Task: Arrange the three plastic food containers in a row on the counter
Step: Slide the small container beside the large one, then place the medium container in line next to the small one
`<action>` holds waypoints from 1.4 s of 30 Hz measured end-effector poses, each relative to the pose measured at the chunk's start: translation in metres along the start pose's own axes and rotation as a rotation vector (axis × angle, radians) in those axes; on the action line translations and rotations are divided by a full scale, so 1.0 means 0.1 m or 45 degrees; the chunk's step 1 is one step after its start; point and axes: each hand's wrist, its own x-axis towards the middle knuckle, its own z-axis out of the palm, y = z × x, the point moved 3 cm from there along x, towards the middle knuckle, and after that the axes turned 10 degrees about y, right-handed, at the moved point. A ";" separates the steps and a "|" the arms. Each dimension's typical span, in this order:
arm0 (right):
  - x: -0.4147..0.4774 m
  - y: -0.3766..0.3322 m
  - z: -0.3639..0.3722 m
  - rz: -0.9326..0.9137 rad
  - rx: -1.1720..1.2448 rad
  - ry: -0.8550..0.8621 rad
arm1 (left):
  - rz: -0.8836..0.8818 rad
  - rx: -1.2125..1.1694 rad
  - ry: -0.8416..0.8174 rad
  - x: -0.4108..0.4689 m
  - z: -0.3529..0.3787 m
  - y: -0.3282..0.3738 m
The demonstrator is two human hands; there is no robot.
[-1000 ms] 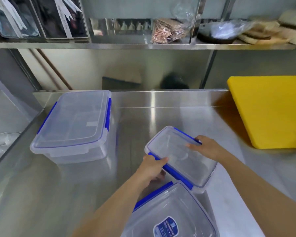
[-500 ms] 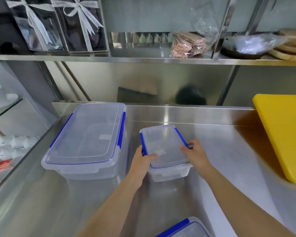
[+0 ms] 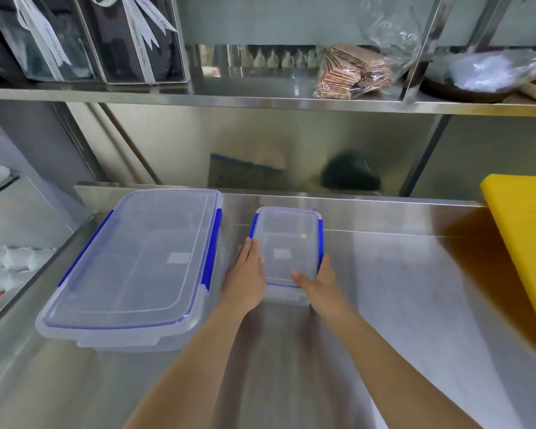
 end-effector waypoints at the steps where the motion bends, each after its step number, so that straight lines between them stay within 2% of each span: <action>1: 0.02 0.00 0.02 0.001 -0.033 -0.016 | 0.035 0.110 0.040 0.03 0.00 0.01; 6: 0.03 -0.04 0.03 -0.003 -0.201 -0.038 | 0.144 0.369 0.123 0.05 0.00 0.09; 9: -0.04 -0.05 -0.06 -0.051 -0.443 0.011 | 0.123 0.263 0.111 -0.10 -0.09 0.07; 14: -0.44 -0.06 -0.35 -0.129 -0.416 0.035 | 0.083 0.108 -0.032 -0.66 -0.34 -0.07; 18: -0.94 -0.10 -0.54 -0.155 -0.275 -0.265 | 0.085 -0.038 -0.172 -1.33 -0.51 -0.15; 22: -1.34 -0.02 -0.70 0.120 -0.390 -0.555 | 0.241 -0.042 -0.388 -1.92 -0.58 -0.22; 26: -1.67 0.05 -0.81 0.217 -0.473 -0.850 | 0.137 -0.139 -0.580 -2.28 -0.60 -0.26; 29: -1.81 0.07 -0.85 0.191 -0.518 -0.931 | 0.059 -0.194 -0.627 -2.43 -0.59 -0.28; 34: -1.86 0.13 -0.94 0.107 -0.581 -0.789 | 0.148 -0.117 -0.584 -2.60 -0.57 -0.24; 36: -1.87 0.15 -0.97 0.064 -0.552 -0.715 | 0.157 -0.084 -0.501 -2.63 -0.57 -0.21; 39: -1.88 0.22 -1.03 0.002 -0.495 -0.513 | 0.166 0.064 -0.147 -2.57 -0.58 -0.17; 41: -1.87 0.28 -1.09 -0.017 -0.499 -0.336 | 0.125 0.055 0.078 -2.54 -0.58 -0.13; 42: -1.86 0.30 -1.12 -0.019 -0.497 -0.233 | 0.080 0.010 0.124 -2.53 -0.57 -0.11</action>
